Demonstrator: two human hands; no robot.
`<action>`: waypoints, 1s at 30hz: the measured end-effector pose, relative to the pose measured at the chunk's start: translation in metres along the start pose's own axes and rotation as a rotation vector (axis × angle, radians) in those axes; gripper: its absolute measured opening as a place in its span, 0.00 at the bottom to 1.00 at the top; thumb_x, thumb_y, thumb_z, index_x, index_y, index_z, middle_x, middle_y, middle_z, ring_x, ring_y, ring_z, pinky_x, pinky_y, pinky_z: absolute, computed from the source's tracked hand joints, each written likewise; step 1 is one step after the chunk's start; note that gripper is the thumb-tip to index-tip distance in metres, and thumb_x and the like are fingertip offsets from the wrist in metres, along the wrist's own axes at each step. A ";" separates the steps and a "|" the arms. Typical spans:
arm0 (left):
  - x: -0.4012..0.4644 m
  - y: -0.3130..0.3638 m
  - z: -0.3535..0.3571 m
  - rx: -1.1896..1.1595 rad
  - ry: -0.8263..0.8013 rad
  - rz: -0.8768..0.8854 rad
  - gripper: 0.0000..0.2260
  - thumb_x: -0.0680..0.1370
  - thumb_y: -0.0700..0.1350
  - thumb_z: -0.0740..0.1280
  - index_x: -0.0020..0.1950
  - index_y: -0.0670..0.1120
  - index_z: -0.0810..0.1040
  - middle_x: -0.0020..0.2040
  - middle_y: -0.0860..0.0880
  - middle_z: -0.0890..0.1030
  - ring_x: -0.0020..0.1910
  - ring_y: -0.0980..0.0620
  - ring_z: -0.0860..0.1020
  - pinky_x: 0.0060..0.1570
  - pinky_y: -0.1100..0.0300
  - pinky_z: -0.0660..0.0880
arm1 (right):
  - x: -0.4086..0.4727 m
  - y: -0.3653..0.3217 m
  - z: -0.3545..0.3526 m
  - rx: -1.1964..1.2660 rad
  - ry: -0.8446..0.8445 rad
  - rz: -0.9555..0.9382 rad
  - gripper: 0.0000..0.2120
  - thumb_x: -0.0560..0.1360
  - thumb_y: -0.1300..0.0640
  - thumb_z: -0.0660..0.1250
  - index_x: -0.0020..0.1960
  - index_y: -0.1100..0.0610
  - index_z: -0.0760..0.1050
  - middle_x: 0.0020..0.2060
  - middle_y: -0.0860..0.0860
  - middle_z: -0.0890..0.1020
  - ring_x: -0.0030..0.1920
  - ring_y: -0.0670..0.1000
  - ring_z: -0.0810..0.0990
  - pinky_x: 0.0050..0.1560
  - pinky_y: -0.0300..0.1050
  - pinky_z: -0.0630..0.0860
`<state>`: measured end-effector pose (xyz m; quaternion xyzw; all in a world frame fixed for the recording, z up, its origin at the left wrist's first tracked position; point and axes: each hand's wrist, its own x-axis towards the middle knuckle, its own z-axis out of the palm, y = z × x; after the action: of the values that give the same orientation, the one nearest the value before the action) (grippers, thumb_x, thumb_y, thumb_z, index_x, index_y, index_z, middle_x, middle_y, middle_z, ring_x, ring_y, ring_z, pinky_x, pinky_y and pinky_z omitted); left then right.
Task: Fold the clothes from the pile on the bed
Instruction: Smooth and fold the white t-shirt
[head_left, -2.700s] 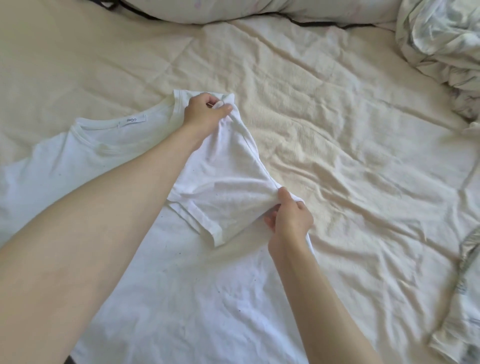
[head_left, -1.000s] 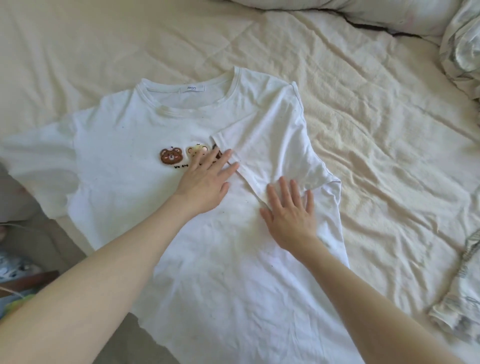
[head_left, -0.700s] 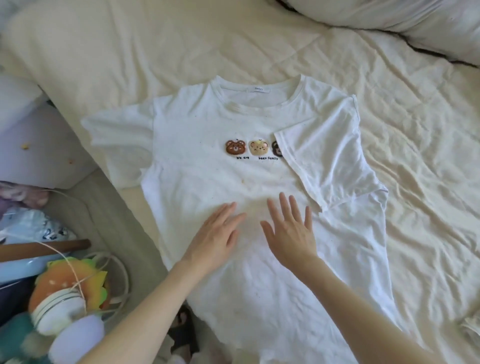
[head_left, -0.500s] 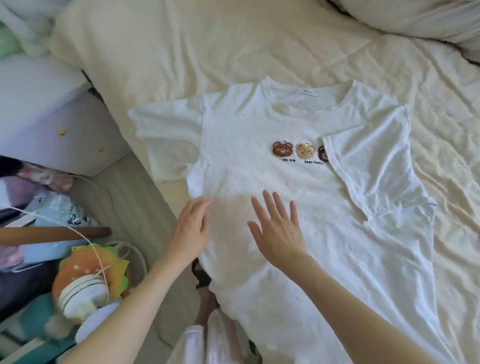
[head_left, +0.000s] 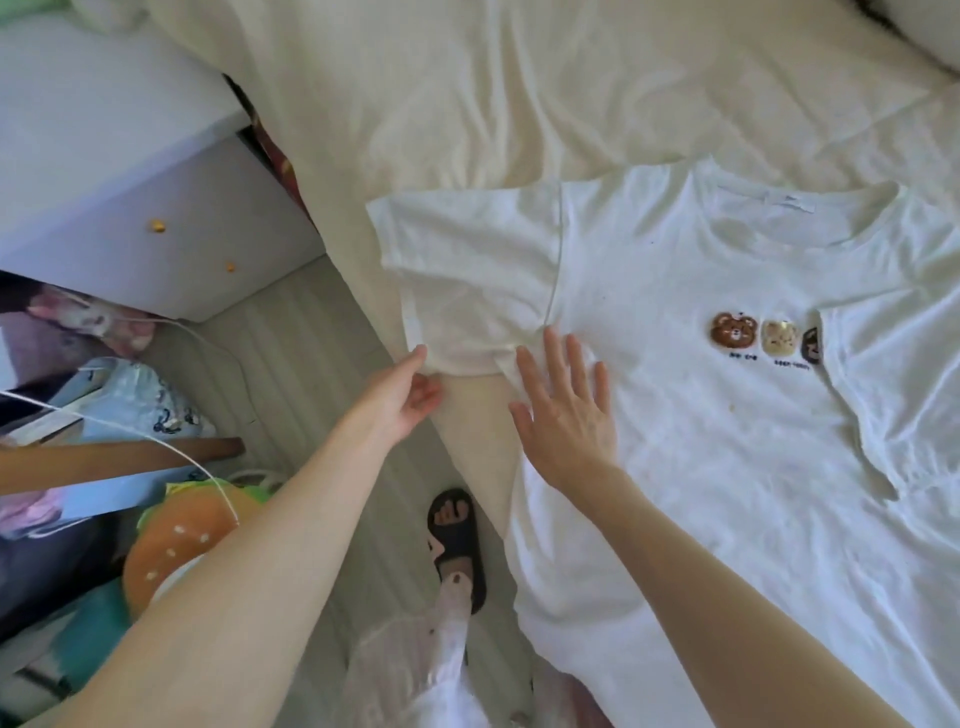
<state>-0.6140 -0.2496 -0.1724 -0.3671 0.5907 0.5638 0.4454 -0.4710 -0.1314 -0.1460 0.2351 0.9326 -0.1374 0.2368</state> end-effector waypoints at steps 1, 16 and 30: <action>0.001 0.001 0.003 -0.003 -0.017 0.001 0.07 0.77 0.44 0.67 0.43 0.43 0.72 0.37 0.46 0.72 0.34 0.51 0.73 0.34 0.59 0.79 | 0.001 0.001 0.000 -0.009 -0.007 -0.001 0.27 0.82 0.46 0.45 0.78 0.50 0.40 0.76 0.52 0.34 0.75 0.55 0.33 0.74 0.58 0.37; -0.081 0.008 0.063 0.264 0.158 0.776 0.10 0.78 0.42 0.62 0.58 0.41 0.69 0.42 0.52 0.72 0.35 0.61 0.71 0.37 0.69 0.70 | -0.046 0.040 -0.055 1.400 0.050 0.446 0.22 0.81 0.46 0.56 0.73 0.51 0.65 0.69 0.49 0.71 0.68 0.49 0.70 0.69 0.46 0.65; -0.104 -0.123 0.089 1.409 -0.166 1.277 0.12 0.72 0.35 0.70 0.54 0.39 0.78 0.63 0.39 0.75 0.65 0.40 0.72 0.62 0.43 0.70 | -0.076 0.175 -0.074 0.905 0.297 0.609 0.23 0.80 0.50 0.59 0.72 0.59 0.65 0.69 0.55 0.70 0.69 0.53 0.68 0.67 0.43 0.61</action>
<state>-0.4540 -0.1797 -0.1134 0.4186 0.8499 0.2391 0.2127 -0.3518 0.0163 -0.0698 0.5886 0.6942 -0.4143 0.0076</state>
